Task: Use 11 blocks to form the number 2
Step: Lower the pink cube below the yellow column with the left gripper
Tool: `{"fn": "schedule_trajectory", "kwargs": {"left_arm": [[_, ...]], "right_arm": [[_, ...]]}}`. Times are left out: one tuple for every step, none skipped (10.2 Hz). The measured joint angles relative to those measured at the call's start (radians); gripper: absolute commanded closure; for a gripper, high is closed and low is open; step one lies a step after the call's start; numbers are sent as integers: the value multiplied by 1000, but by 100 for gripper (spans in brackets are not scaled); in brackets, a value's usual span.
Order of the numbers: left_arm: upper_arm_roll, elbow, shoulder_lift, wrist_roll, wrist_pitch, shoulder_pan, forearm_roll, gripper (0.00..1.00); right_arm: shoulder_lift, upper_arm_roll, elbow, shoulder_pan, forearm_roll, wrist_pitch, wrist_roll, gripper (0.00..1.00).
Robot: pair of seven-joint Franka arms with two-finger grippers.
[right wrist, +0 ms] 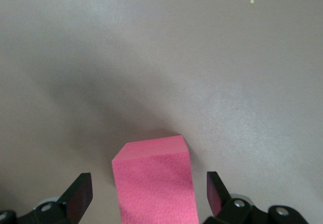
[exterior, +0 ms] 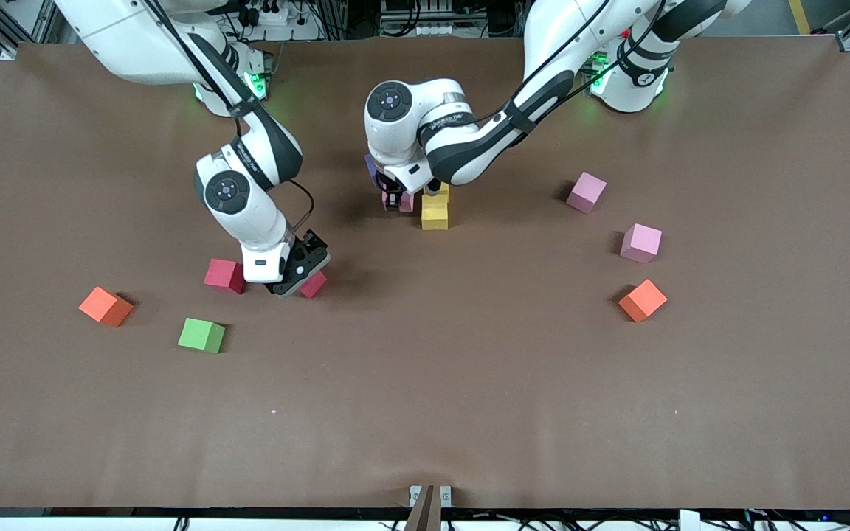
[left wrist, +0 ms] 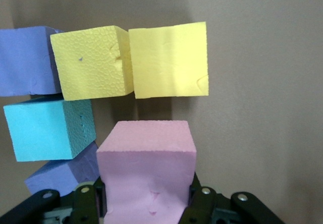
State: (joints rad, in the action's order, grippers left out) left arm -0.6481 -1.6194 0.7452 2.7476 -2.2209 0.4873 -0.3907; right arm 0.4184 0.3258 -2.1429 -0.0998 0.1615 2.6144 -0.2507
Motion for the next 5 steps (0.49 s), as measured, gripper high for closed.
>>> {"fn": "schedule_trajectory", "kwargs": {"left_arm": [[0, 0, 12, 0, -3, 2, 0, 86], [5, 1, 23, 0, -5, 5, 0, 86], [20, 2, 31, 0, -7, 9, 0, 86], [36, 3, 38, 0, -12, 9, 0, 86], [43, 5, 42, 0, -14, 8, 0, 86]], "right_arm": [[7, 0, 0, 0, 2, 3, -14, 0], [12, 0, 0, 0, 4, 9, -20, 0], [20, 0, 0, 0, 9, 24, -22, 0], [33, 0, 0, 0, 13, 39, -22, 0], [45, 0, 0, 1, 15, 47, -23, 0]]}}
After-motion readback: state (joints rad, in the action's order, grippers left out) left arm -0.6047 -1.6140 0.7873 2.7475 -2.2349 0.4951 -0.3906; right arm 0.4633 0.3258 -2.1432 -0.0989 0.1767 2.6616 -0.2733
